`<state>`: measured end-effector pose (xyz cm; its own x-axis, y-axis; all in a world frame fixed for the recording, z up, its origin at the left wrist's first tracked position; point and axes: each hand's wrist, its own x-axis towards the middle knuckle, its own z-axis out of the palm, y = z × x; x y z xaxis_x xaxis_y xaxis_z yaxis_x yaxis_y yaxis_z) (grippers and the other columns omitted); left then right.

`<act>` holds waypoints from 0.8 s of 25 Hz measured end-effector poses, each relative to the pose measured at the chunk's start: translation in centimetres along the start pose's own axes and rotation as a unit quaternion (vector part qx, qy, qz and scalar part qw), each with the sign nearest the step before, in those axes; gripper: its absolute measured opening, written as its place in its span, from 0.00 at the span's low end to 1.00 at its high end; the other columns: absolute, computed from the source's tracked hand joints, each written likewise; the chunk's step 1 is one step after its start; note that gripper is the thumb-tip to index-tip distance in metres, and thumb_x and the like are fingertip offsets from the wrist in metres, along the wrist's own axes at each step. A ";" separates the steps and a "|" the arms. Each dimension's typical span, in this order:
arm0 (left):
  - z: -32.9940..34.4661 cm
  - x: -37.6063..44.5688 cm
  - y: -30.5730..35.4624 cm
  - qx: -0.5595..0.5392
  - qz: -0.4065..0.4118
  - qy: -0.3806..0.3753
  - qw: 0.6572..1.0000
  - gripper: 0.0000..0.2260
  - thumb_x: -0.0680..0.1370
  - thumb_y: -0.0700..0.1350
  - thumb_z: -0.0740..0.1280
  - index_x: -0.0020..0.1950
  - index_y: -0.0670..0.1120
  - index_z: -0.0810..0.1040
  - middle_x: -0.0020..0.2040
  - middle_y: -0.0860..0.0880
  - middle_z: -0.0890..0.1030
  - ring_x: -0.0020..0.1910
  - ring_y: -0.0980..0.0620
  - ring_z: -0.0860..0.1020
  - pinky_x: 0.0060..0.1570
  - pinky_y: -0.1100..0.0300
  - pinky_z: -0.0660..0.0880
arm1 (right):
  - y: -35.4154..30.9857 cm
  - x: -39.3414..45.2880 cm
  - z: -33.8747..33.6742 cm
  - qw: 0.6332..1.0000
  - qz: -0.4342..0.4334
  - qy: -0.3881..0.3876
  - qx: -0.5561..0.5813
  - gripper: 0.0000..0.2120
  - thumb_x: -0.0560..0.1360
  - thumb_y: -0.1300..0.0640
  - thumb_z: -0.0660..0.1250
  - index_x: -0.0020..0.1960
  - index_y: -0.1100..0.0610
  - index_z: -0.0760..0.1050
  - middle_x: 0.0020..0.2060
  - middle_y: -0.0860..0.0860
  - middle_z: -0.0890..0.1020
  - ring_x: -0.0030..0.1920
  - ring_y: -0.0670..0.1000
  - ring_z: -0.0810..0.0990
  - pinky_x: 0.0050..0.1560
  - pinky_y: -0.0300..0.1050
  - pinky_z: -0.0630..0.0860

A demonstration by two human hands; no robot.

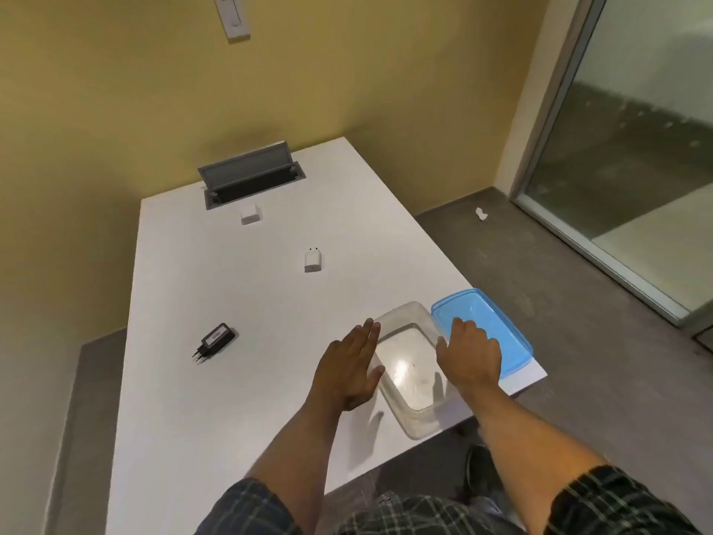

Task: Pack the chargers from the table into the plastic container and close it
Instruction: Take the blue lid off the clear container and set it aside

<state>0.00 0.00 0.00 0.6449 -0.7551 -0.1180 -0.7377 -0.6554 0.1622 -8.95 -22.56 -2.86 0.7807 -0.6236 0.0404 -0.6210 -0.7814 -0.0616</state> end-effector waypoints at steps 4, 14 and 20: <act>0.9 0.7 0.6 0.037 0.013 -0.060 0.997 0.32 0.83 0.62 0.49 0.84 0.51 0.46 0.84 0.52 0.48 0.83 0.48 0.55 0.73 0.49 0.65 | 1.5 -0.4 0.3 0.999 0.010 -0.036 -0.016 0.18 0.79 0.41 0.59 0.57 0.52 0.75 0.48 0.49 0.81 0.45 0.49 0.79 0.45 0.45 0.74; 2.4 1.0 0.4 0.081 0.018 -0.133 0.988 0.30 0.83 0.59 0.54 0.82 0.47 0.55 0.84 0.48 0.51 0.83 0.48 0.53 0.74 0.47 0.64 | 2.0 -1.0 1.1 0.991 0.035 -0.131 0.006 0.07 0.79 0.50 0.63 0.51 0.51 0.78 0.42 0.48 0.83 0.41 0.48 0.81 0.43 0.43 0.79; 2.2 0.4 -0.1 0.031 -0.018 -0.097 0.995 0.28 0.84 0.58 0.53 0.81 0.48 0.59 0.84 0.48 0.54 0.82 0.48 0.56 0.75 0.49 0.64 | 1.3 -0.9 1.5 0.985 0.060 -0.130 0.100 0.07 0.80 0.51 0.66 0.51 0.52 0.80 0.42 0.48 0.84 0.41 0.49 0.83 0.40 0.42 0.78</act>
<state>-0.12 -0.25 -2.21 0.6243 -0.7165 -0.3113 -0.7300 -0.6769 0.0942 -10.29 -22.97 -4.48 0.7107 -0.6636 -0.2336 -0.7035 -0.6664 -0.2469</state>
